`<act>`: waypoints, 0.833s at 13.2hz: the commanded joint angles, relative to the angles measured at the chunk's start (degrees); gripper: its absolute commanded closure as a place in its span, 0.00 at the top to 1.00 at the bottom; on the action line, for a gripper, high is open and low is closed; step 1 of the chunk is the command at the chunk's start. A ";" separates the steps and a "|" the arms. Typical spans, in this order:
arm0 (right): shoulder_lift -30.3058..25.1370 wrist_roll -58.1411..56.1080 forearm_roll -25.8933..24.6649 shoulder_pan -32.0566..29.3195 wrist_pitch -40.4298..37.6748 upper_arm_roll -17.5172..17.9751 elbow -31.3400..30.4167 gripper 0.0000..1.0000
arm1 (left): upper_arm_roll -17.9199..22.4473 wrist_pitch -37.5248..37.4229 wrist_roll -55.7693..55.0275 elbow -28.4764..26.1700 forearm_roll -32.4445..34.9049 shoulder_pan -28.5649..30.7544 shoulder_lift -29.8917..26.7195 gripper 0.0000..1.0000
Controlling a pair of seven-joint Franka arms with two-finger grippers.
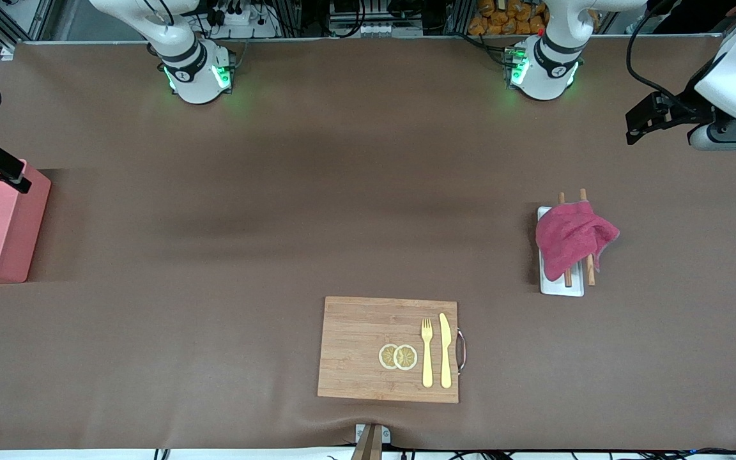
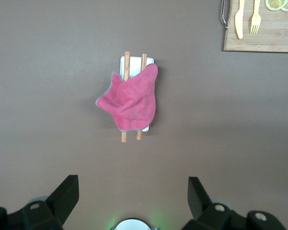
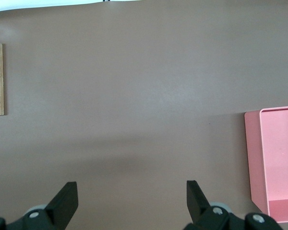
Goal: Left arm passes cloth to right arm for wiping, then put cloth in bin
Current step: 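Move the left gripper down toward the pink cloth on the tray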
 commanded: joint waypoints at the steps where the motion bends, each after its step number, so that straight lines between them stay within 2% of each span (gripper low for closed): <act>1: -0.11 1.33 -0.14 0.26 -0.92 0.04 1.02 1.00 | 0.44 -1.03 2.00 0.47 -0.15 -0.22 -0.51 1.00; 8: 0.07 1.33 -0.14 0.35 -0.92 -0.05 1.02 1.00 | 0.35 -0.33 1.82 3.19 -0.50 -0.84 4.32 1.00; 11: 0.24 1.33 -0.14 0.35 -0.84 -0.05 1.02 1.00 | 0.26 1.60 2.96 3.11 -0.86 -1.10 8.88 1.00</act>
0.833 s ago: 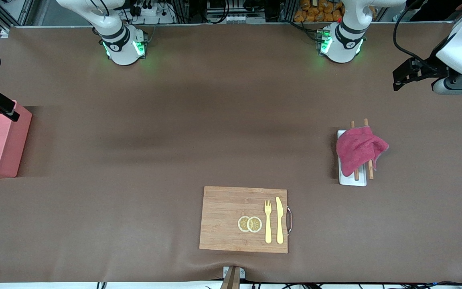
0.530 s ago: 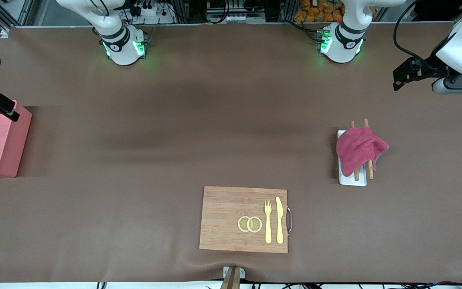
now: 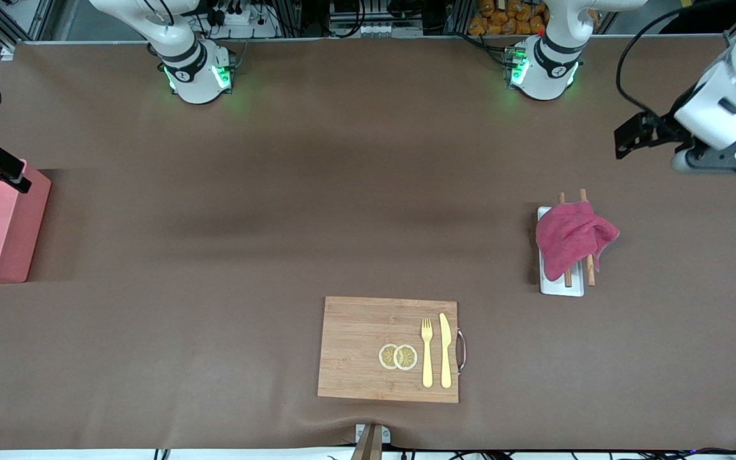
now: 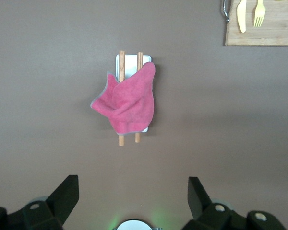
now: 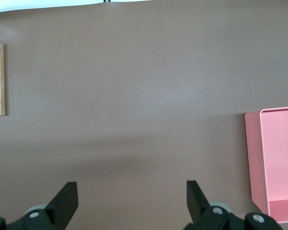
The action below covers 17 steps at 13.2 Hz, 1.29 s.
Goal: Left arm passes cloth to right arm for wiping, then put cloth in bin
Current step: 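Move the left gripper down toward the pink cloth on the tray, then grasp the pink cloth with the left gripper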
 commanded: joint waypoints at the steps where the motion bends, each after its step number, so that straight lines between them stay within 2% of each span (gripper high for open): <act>1: 0.22 1.27 -0.14 0.21 -0.75 -0.05 0.90 1.00 | 0.28 1.00 3.78 1.95 -0.85 -0.54 5.05 1.00; 4: 0.31 1.27 -0.14 0.21 -0.66 -0.05 0.90 1.00 | 0.37 1.96 15.37 1.86 -0.76 -0.19 9.70 1.00; 11: 0.57 1.27 -0.06 -0.23 -0.75 -0.05 0.81 1.00 | 0.37 10.83 36.73 1.95 -2.34 0.69 22.71 1.00; 13: 1.09 1.27 -0.06 -0.14 -0.75 -0.14 0.81 1.00 | 0.55 12.07 46.82 1.95 -1.82 0.61 25.87 1.00; 17: 1.27 1.18 -0.06 -0.58 -0.75 -0.22 0.63 1.00 | 0.72 12.34 48.27 2.30 -2.34 2.00 31.85 1.00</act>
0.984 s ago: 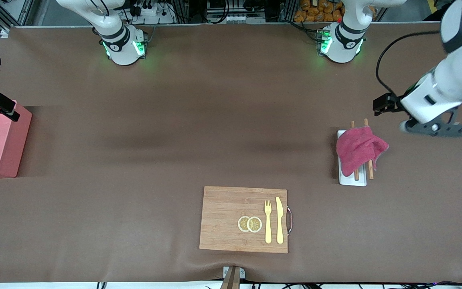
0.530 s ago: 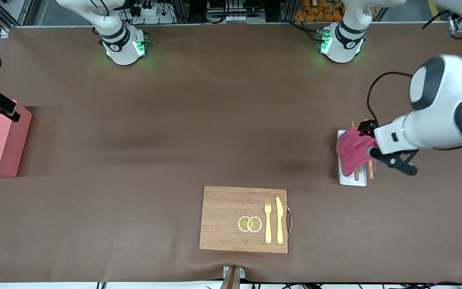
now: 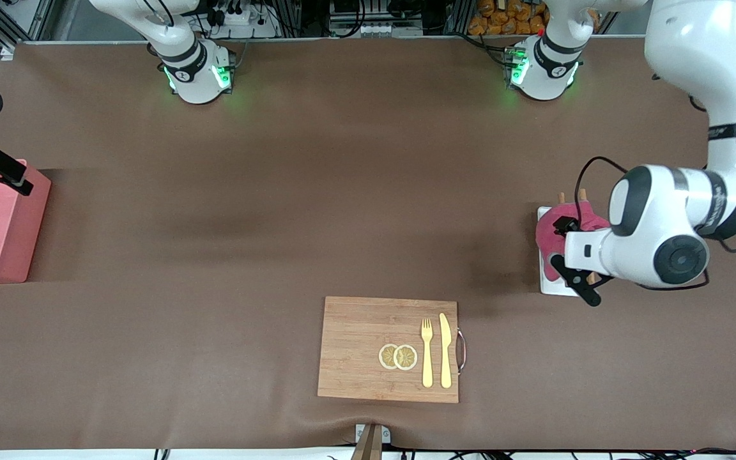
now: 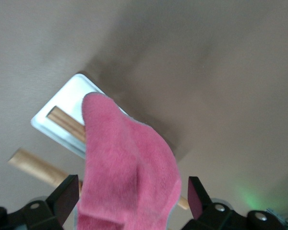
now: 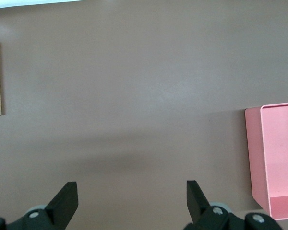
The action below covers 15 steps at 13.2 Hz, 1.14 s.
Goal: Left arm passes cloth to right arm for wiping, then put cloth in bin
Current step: 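Grasp the pink cloth with the left gripper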
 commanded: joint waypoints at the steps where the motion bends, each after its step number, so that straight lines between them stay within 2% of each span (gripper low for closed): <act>1: 0.46 0.77 -0.06 -0.38 -0.49 0.04 0.55 1.00 | 0.25 -0.35 2.00 2.35 -1.30 1.42 3.16 1.00; 5: 1.08 0.77 -0.06 -0.20 -0.14 0.04 0.72 1.00 | 0.08 0.17 1.48 3.77 -1.21 0.81 5.53 1.00; 13: 1.17 0.77 0.38 -0.29 -0.49 0.04 0.64 1.00 | -0.01 -0.35 0.15 2.80 -0.69 0.72 5.63 1.00; 14: 1.17 0.77 0.38 -0.29 -0.49 0.04 0.72 1.00 | 0.16 -1.31 -0.02 2.80 -0.60 0.72 5.63 0.84; 15: 1.17 0.77 0.47 -0.12 -0.49 0.04 0.64 1.00 | 0.16 -3.41 -0.72 2.80 -0.42 0.81 5.45 0.61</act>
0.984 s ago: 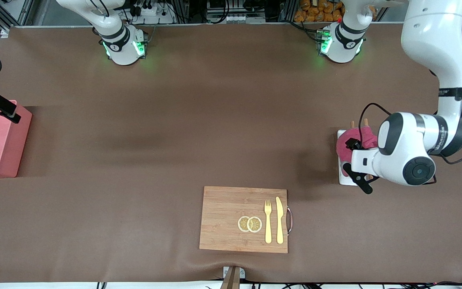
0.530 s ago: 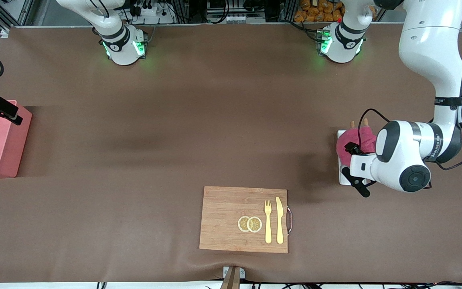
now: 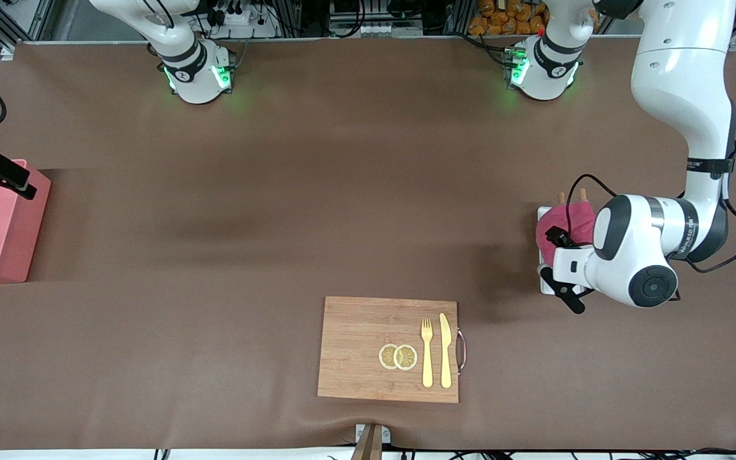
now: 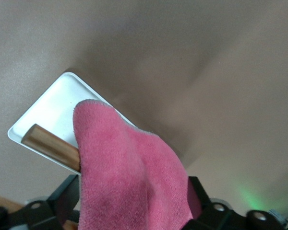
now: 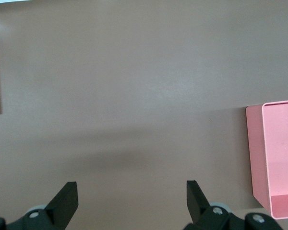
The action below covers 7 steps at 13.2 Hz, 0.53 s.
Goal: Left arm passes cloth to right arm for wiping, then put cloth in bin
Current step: 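Grasp the pink cloth with the left gripper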
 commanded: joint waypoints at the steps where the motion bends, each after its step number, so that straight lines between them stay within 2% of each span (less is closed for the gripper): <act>1: 0.31 0.73 0.42 -0.15 -0.48 0.13 0.63 1.00 | 0.36 -4.21 -2.45 0.86 -0.27 0.28 0.16 0.41; 2: 0.31 0.64 0.42 -0.06 -0.48 0.13 0.63 1.00 | 0.36 -4.49 -3.60 0.86 -0.18 0.28 0.16 0.25; 3: 0.40 0.73 0.42 0.03 -0.57 0.13 0.63 1.00 | 0.36 -4.75 -4.04 0.95 -0.18 0.20 0.07 0.01; 7: 0.49 0.73 1.12 -0.32 -0.48 0.13 0.72 1.00 | 0.45 -6.42 -4.14 1.47 0.08 0.46 -1.15 0.00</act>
